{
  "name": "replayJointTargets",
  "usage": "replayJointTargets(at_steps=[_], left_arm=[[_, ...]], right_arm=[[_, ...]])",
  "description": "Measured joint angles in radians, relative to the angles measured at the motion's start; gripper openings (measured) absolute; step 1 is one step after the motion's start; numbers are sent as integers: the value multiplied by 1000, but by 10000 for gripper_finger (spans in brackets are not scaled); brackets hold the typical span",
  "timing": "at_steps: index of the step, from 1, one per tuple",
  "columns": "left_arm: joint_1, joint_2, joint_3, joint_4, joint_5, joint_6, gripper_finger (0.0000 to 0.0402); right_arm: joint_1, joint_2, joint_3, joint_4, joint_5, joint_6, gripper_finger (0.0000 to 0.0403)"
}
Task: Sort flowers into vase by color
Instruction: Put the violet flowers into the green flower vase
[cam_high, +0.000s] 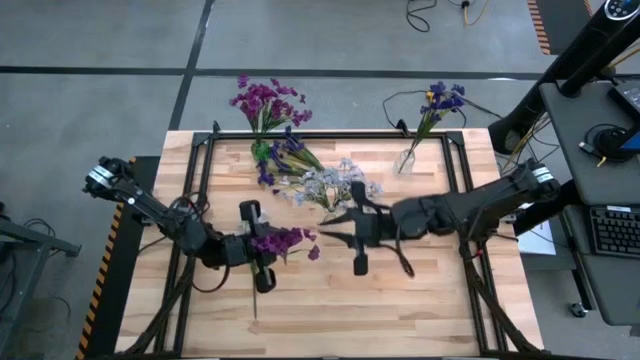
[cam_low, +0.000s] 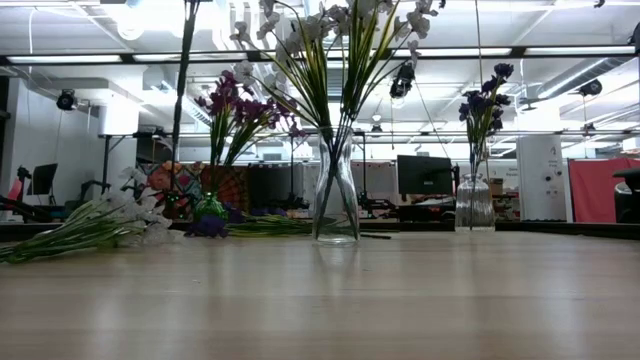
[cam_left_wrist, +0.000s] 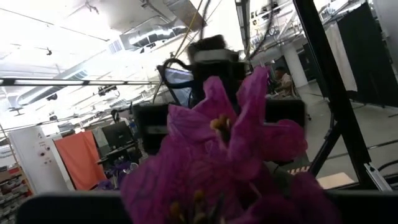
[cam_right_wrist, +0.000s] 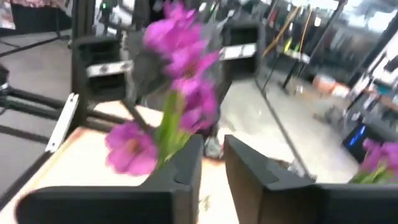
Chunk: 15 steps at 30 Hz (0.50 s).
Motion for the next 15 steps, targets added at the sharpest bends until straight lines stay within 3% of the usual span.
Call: replayJointTargets(at_steps=[7, 15], left_arm=[[-2, -13, 0, 38, 0, 2, 58], [-2, -13, 16, 53, 5, 3, 58]], right_arm=[[60, 25, -9, -107, 79, 216, 148], [56, 203, -12, 51, 195, 224, 223]])
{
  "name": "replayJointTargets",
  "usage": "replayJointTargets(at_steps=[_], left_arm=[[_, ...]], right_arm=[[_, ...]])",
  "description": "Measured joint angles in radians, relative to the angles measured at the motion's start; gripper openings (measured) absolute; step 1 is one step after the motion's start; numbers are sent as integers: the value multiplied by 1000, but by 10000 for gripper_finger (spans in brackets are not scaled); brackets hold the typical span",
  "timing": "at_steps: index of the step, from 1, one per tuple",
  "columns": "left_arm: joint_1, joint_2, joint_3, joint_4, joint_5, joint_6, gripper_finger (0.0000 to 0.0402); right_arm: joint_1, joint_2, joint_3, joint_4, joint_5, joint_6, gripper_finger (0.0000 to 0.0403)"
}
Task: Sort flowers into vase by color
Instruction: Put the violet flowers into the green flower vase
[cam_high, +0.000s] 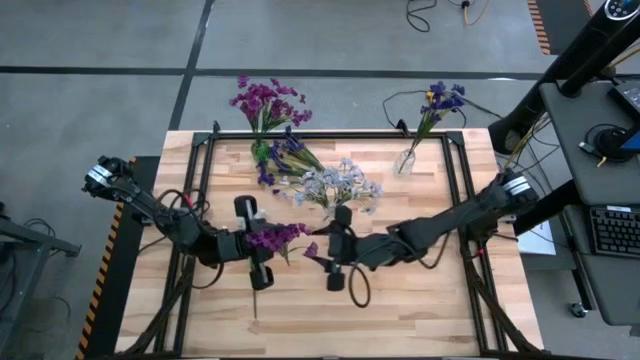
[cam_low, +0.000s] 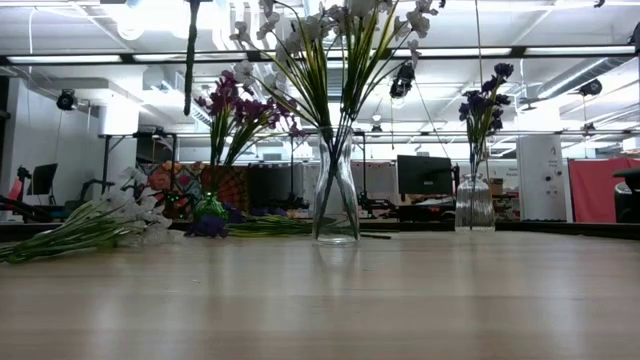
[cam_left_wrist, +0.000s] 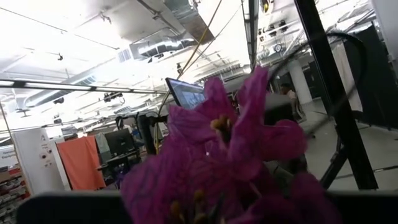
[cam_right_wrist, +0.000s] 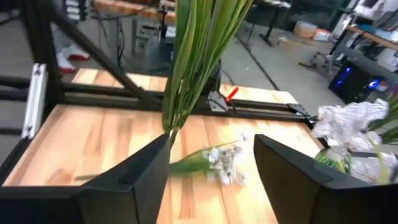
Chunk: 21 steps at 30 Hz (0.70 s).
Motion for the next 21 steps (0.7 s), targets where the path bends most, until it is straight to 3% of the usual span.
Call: replayJointTargets(at_steps=[9, 16, 21], left_arm=[[0, 0, 6, 2, 18, 13, 58], [0, 0, 6, 46, 75, 14, 58], [2, 1, 6, 71, 105, 41, 58]], right_arm=[[-13, 90, 0, 211, 4, -38, 260], [-13, 100, 0, 267, -15, -49, 259], [-13, 100, 0, 293, -107, -48, 250]])
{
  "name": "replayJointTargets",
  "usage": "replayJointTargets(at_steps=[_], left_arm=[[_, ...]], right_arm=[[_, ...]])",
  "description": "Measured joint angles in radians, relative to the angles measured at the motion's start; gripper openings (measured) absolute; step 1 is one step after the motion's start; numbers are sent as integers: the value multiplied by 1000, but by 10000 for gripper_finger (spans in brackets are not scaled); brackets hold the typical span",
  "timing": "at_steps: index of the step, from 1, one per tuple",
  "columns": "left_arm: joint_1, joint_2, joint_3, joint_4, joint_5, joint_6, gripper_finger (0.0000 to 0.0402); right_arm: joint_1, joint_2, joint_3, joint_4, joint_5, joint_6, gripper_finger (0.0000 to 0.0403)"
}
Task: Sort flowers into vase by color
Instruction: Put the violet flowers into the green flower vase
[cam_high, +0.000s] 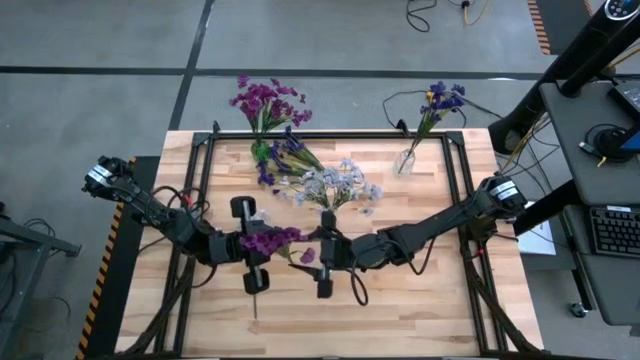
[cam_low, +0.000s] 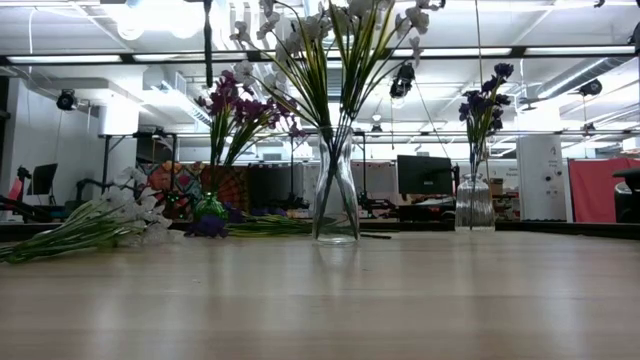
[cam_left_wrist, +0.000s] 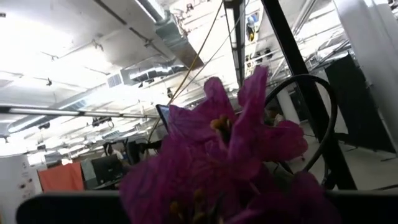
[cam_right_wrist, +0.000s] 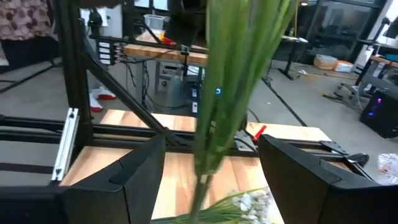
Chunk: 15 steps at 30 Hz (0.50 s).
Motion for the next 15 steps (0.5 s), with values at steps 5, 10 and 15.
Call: replayJointTargets(at_steps=[5, 10, 15], left_arm=[[4, 0, 0, 16, 52, 20, 58], [11, 0, 0, 19, 182, 27, 58], [24, 18, 0, 52, 205, 33, 58]], right_arm=[[-3, 0, 0, 14, -2, 1, 243], [-14, 10, 1, 28, -2, 2, 243], [-18, 39, 5, 58, -27, -12, 240]])
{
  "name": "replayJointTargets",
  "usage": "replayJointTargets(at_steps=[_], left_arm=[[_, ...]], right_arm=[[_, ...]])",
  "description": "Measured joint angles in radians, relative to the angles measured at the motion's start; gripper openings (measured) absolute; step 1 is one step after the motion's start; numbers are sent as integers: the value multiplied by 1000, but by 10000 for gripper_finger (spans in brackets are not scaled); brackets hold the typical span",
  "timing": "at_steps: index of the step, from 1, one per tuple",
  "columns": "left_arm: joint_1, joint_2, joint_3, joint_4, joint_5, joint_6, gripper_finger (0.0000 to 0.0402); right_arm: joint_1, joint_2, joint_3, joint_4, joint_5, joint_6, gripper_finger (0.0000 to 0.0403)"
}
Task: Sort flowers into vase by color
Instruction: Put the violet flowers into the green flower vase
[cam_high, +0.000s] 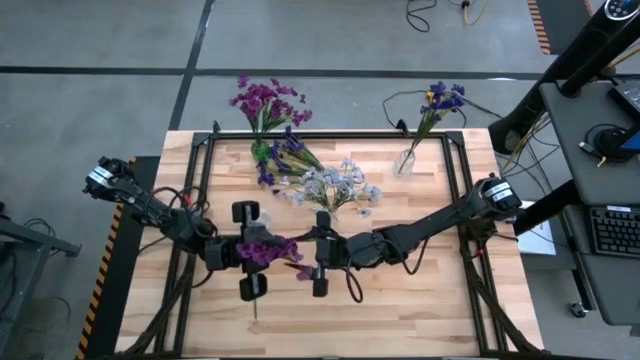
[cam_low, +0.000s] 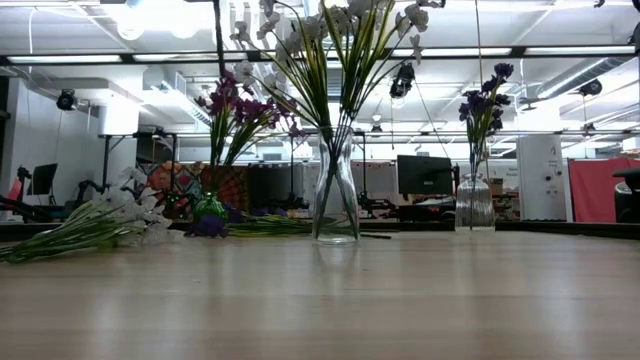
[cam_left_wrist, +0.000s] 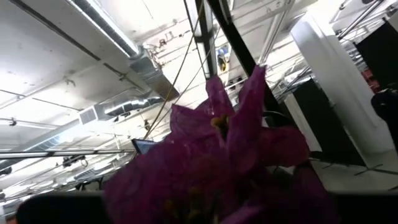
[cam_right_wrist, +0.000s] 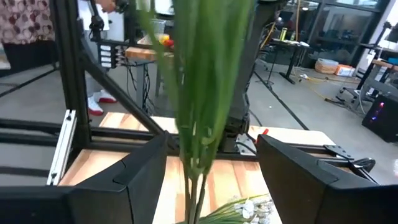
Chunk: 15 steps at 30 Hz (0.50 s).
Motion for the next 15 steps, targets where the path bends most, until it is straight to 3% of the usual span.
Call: replayJointTargets(at_steps=[8, 15], left_arm=[[9, 5, 0, 3, -8, -2, 58], [9, 5, 0, -3, -63, -5, 58]], right_arm=[[-1, 29, 45, -15, -8, -42, 192], [-3, 29, 49, -16, -5, -52, 84]])
